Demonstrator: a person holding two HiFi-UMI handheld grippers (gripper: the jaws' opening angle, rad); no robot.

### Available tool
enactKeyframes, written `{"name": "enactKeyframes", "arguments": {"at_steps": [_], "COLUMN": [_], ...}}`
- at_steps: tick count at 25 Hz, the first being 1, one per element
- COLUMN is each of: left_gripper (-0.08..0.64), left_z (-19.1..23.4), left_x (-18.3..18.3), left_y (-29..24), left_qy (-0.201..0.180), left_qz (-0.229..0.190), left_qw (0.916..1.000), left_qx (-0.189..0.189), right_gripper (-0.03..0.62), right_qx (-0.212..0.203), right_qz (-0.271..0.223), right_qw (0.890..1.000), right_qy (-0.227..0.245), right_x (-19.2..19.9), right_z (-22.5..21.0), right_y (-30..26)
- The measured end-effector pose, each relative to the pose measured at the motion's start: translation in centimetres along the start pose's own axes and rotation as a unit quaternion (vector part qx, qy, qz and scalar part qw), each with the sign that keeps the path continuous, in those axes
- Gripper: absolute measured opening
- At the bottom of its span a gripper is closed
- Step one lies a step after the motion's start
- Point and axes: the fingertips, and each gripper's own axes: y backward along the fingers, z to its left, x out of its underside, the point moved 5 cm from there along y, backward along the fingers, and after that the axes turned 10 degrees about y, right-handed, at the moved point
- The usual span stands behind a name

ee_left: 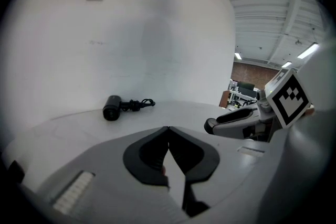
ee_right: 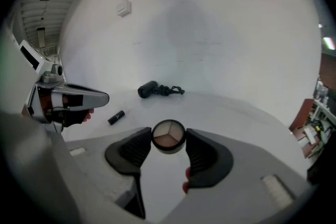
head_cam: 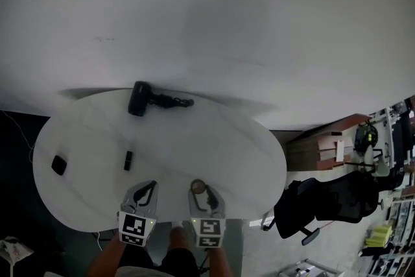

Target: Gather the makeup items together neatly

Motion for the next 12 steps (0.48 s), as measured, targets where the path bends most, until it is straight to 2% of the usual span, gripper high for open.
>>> {"name": "enactKeyframes", "arguments": {"at_steps": [12], "left_gripper": [0.011], "left_z": [-8.4], "left_x": [-2.0], "left_y": [-6.9], "left_qy": [-0.037], "left_qz": [0.013], "left_qw": [0.9967], "left_qx": [0.071], "right_gripper": [0.21], "right_qx": [0.075], "right_qz": [0.008], "right_qw": [0.996], "right_qy": [-0.046], "right_x": [2.7], "right_z": [-10.1], "right_y": [3.6]}}
